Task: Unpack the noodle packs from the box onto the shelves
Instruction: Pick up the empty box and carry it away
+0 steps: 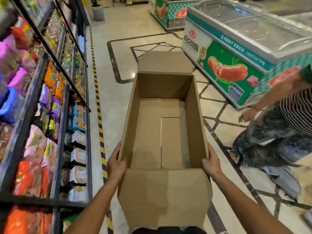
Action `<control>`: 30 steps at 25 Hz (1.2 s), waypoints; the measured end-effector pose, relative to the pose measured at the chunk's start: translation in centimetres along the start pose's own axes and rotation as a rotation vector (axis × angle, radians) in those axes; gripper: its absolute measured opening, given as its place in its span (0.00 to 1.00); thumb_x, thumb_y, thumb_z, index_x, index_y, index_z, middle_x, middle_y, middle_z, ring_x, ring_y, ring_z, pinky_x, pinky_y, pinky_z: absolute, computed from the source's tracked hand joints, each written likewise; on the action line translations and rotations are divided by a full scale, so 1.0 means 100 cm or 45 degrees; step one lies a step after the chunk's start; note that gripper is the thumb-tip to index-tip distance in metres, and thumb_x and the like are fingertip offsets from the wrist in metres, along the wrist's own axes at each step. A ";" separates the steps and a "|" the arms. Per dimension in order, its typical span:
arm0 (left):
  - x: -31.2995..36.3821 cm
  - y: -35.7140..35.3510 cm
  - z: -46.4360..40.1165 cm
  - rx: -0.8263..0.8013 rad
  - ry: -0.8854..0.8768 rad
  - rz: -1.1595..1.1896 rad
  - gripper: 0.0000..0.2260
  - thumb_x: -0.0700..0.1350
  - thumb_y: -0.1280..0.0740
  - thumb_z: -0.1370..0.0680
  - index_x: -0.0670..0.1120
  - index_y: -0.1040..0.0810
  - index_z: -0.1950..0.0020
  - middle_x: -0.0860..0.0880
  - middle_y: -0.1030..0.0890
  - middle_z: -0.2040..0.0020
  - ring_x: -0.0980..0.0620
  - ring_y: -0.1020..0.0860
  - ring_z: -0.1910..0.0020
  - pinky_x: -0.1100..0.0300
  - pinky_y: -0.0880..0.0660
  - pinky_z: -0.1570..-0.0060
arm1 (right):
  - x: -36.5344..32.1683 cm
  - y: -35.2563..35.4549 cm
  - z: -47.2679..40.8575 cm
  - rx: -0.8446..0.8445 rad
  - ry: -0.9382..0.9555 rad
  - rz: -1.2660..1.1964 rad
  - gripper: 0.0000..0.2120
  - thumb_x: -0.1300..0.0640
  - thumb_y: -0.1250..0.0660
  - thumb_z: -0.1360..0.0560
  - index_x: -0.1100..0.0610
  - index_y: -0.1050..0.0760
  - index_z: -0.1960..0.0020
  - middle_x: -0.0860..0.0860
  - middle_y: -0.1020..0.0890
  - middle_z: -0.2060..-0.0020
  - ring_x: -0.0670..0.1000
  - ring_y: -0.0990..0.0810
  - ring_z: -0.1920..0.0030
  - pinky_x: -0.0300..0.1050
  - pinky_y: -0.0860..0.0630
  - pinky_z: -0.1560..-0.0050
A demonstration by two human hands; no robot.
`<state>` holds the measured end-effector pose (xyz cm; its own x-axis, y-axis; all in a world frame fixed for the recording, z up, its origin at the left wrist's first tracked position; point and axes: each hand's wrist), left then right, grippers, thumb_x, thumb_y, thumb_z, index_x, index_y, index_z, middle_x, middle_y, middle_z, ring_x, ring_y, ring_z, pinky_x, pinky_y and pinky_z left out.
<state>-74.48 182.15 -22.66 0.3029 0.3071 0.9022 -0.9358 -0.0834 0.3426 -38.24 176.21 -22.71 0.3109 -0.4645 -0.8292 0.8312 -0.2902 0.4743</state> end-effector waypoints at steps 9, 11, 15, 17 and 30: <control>0.098 -0.098 -0.176 -0.010 -0.018 -0.033 0.35 0.31 0.35 0.24 0.63 0.33 0.26 0.57 0.26 0.30 0.52 0.25 0.34 0.52 0.25 0.36 | -0.076 0.022 -0.211 0.006 -0.041 -0.045 0.41 0.74 0.42 0.27 0.40 0.39 0.23 0.49 0.25 0.32 0.52 0.25 0.36 0.54 0.24 0.35; 0.121 -0.123 -0.222 -0.005 -0.008 -0.053 0.34 0.31 0.35 0.24 0.62 0.33 0.26 0.56 0.26 0.30 0.52 0.25 0.34 0.54 0.25 0.36 | -0.091 0.022 -0.259 0.017 -0.042 -0.041 0.42 0.74 0.42 0.28 0.39 0.39 0.23 0.48 0.24 0.32 0.51 0.24 0.36 0.54 0.23 0.35; 0.156 -0.171 -0.320 -0.032 -0.034 -0.067 0.33 0.32 0.35 0.23 0.60 0.33 0.25 0.55 0.26 0.29 0.50 0.25 0.33 0.54 0.27 0.35 | -0.120 0.020 -0.360 0.052 -0.065 -0.037 0.40 0.74 0.40 0.26 0.43 0.38 0.22 0.50 0.23 0.33 0.50 0.25 0.38 0.47 0.25 0.35; 0.177 -0.194 -0.369 -0.063 -0.016 -0.096 0.33 0.33 0.34 0.23 0.61 0.33 0.25 0.54 0.26 0.29 0.48 0.25 0.34 0.52 0.26 0.36 | -0.137 0.021 -0.406 0.097 -0.071 -0.027 0.39 0.74 0.41 0.27 0.44 0.37 0.23 0.51 0.23 0.34 0.51 0.24 0.38 0.49 0.24 0.35; 0.319 -0.427 -0.578 -0.230 -0.010 -0.102 0.33 0.33 0.33 0.24 0.62 0.33 0.26 0.56 0.26 0.30 0.49 0.25 0.33 0.47 0.26 0.35 | -0.169 0.133 -0.692 0.191 -0.155 -0.109 0.41 0.76 0.40 0.27 0.45 0.39 0.22 0.51 0.26 0.30 0.55 0.27 0.32 0.55 0.26 0.32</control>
<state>-35.25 250.32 -23.66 0.3782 0.2984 0.8763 -0.9257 0.1126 0.3612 -0.58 238.08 -22.82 0.1770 -0.5277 -0.8308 0.7712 -0.4501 0.4502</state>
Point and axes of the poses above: each hand's wrist, its own z-axis away from the middle knuckle, its own y-axis out of the back of the hand, x = y × z
